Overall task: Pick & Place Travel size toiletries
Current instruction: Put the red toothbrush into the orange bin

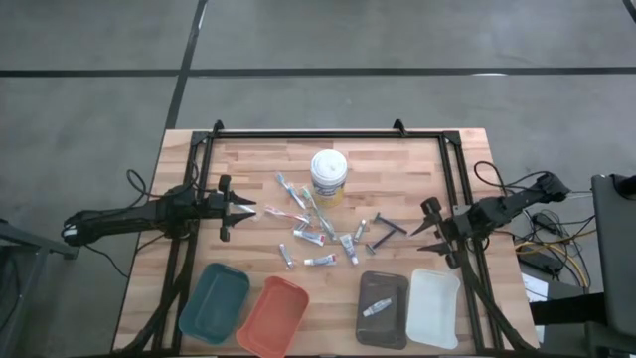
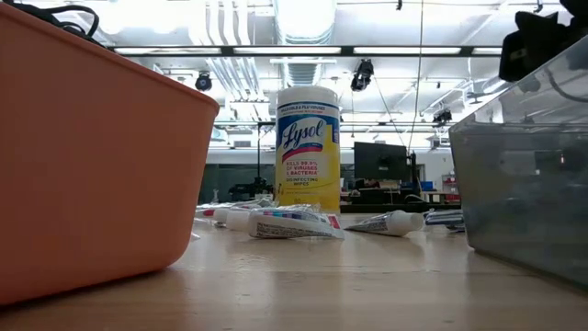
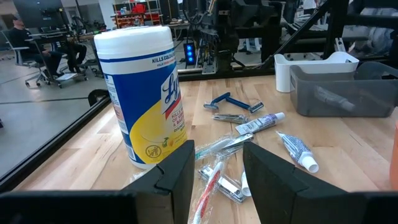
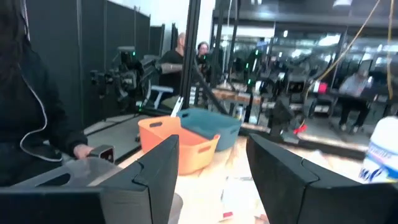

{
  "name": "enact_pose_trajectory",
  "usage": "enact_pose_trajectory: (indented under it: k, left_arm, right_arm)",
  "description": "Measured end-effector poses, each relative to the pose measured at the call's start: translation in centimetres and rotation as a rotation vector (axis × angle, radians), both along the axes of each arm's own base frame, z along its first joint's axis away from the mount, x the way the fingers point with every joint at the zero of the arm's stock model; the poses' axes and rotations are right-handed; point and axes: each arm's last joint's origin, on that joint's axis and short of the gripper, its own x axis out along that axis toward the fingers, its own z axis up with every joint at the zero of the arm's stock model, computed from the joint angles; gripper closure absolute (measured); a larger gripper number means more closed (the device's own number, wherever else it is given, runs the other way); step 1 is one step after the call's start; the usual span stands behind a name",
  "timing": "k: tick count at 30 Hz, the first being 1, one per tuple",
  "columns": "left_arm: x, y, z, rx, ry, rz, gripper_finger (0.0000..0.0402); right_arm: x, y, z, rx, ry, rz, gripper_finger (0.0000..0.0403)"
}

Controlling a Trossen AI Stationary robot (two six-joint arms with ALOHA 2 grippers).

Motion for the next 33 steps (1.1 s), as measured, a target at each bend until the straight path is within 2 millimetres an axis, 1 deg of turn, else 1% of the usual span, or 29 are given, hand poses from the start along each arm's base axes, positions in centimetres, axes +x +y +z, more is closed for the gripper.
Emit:
enact_pose_trajectory:
  k: [7, 10, 15, 18, 25, 33]
  left_arm:
    - [0.0, 0.0, 0.0, 0.0, -0.001, 0.0, 0.0259]
    - [0.0, 0.0, 0.0, 0.0, 0.0, 0.001, 0.0259]
    - [0.0, 0.0, 0.0, 0.001, -0.001, 0.001, 0.0259]
    - [0.0, 0.0, 0.0, 0.001, -0.001, 0.004, 0.0259]
    - [0.0, 0.0, 0.0, 0.001, 0.0, 0.004, 0.0259]
    - [0.0, 0.0, 0.0, 0.001, 0.0, 0.004, 0.0259]
  right_arm:
    - [-0.2, -0.1, -0.5, -0.019, 0.003, -0.003, 0.022]
    - [-0.2, -0.1, -0.6, -0.056, 0.003, -0.008, 0.022]
    - [-0.1, -0.2, -1.2, -0.112, 0.052, -0.041, 0.022]
    - [0.0, -0.4, -1.3, -0.112, 0.062, -0.077, 0.022]
    - [0.2, -1.0, -1.3, -0.045, 0.081, -0.125, 0.022]
    - [0.4, -2.1, -1.2, -0.075, 0.074, -0.245, 0.022]
